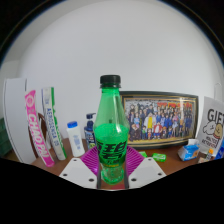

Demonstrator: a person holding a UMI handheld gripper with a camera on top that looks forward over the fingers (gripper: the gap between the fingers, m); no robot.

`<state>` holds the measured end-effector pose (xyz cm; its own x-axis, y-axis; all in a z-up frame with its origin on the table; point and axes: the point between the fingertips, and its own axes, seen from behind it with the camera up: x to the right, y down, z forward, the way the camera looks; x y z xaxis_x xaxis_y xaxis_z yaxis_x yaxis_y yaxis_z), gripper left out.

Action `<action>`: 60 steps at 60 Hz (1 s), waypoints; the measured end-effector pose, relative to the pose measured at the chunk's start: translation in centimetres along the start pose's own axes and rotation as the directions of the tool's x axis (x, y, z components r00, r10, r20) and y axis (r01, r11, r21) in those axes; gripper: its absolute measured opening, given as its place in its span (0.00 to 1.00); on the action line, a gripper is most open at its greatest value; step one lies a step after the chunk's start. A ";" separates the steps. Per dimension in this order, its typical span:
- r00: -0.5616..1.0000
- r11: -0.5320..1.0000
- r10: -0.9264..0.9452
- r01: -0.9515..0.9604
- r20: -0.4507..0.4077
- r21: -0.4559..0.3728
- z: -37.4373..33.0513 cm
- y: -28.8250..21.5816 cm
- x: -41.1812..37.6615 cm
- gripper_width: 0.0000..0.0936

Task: Pour water

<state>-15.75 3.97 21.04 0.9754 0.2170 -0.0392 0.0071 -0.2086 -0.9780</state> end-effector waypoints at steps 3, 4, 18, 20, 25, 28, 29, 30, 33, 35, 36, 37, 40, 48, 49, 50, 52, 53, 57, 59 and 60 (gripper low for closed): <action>0.999 0.999 -0.051 0.051 -0.002 -0.013 0.6 2.5 0.8 0.32; 0.998 0.998 -0.058 0.058 -0.003 -0.022 0.9 3.0 0.9 0.32; 0.999 0.994 -0.045 0.046 0.013 -0.096 3.0 10.3 2.4 0.33; 0.999 0.994 -0.046 0.047 0.009 -0.102 2.9 11.0 2.6 0.33; 0.999 0.994 -0.047 0.047 0.002 -0.097 3.0 12.1 2.9 0.33; 0.999 0.996 -0.040 0.039 -0.005 -0.084 2.7 12.1 3.2 0.33; 0.999 0.996 -0.034 0.034 -0.005 -0.079 2.6 12.1 3.2 0.33; 1.000 0.996 -0.031 0.030 -0.006 -0.080 2.6 12.2 3.2 0.34; 1.000 0.997 -0.017 0.016 -0.009 -0.079 2.4 12.1 3.3 0.38; 1.000 0.997 -0.004 0.003 -0.008 -0.083 2.4 12.1 3.3 0.42; 1.000 0.997 -0.001 0.001 -0.005 -0.084 2.6 12.2 3.4 0.45; 1.000 0.996 0.002 -0.002 -0.004 -0.089 2.5 12.3 3.4 0.47; 1.000 0.995 0.003 -0.004 -0.005 -0.104 2.3 12.3 3.5 0.55; 0.999 0.987 0.006 -0.012 -0.041 -0.159 0.8 12.2 3.9 0.92; 0.999 0.986 0.008 -0.016 -0.048 -0.167 0.5 12.1 3.9 0.90; 0.998 0.984 0.011 -0.021 -0.055 -0.175 0.0 12.1 4.2 0.90; 0.997 0.981 0.019 -0.033 -0.073 -0.194 -1.0 11.9 4.2 0.91; 0.996 0.979 0.022 -0.038 -0.081 -0.201 -1.6 11.7 4.1 0.91; 0.993 0.970 0.031 -0.058 -0.114 -0.238 -4.2 11.1 3.9 0.91; 0.991 0.963 0.035 -0.068 -0.130 -0.262 -5.7 10.9 3.5 0.91; 0.990 0.958 0.036 -0.073 -0.138 -0.276 -6.5 10.8 3.3 0.91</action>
<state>-11.03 -3.76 11.72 0.9961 0.0760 -0.0457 -0.0038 -0.4788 -0.8779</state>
